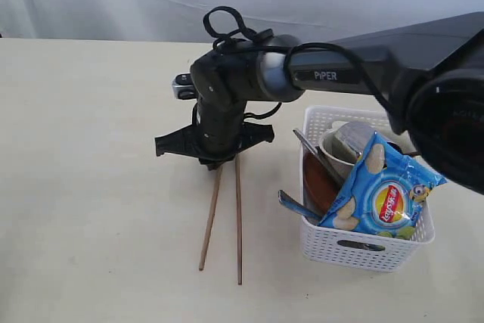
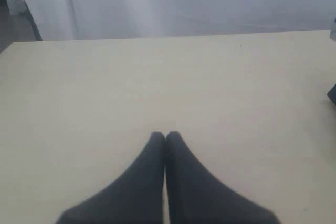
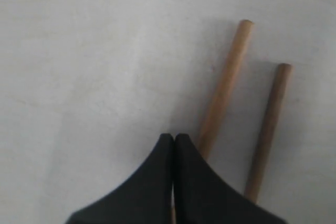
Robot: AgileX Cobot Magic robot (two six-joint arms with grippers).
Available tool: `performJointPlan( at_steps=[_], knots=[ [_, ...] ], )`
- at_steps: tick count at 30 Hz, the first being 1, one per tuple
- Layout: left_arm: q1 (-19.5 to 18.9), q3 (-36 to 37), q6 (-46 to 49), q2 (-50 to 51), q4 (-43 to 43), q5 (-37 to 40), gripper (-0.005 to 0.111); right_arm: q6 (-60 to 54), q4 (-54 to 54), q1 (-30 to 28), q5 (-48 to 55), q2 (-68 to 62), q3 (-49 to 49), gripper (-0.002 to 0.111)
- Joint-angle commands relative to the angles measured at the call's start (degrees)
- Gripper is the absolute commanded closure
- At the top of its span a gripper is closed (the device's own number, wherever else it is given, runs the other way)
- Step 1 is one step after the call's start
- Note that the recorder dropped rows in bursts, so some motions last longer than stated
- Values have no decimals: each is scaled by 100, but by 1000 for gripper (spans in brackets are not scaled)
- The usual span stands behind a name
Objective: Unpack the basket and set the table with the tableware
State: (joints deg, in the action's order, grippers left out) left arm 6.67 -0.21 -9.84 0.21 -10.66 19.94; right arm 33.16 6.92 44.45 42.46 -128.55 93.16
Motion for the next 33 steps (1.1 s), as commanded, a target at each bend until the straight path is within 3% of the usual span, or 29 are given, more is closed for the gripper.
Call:
performJointPlan(
  at_steps=[1, 19, 33],
  knots=[
    [35, 21, -45, -21, 39, -28, 107, 97, 196, -40, 94, -30, 2, 109],
    [35, 21, -45, -21, 39, -28, 107, -409, -200, 216, 454, -19, 2, 109],
    [35, 21, -45, -21, 39, -28, 107, -452, -2, 296, 1342, -19, 2, 109]
  ],
)
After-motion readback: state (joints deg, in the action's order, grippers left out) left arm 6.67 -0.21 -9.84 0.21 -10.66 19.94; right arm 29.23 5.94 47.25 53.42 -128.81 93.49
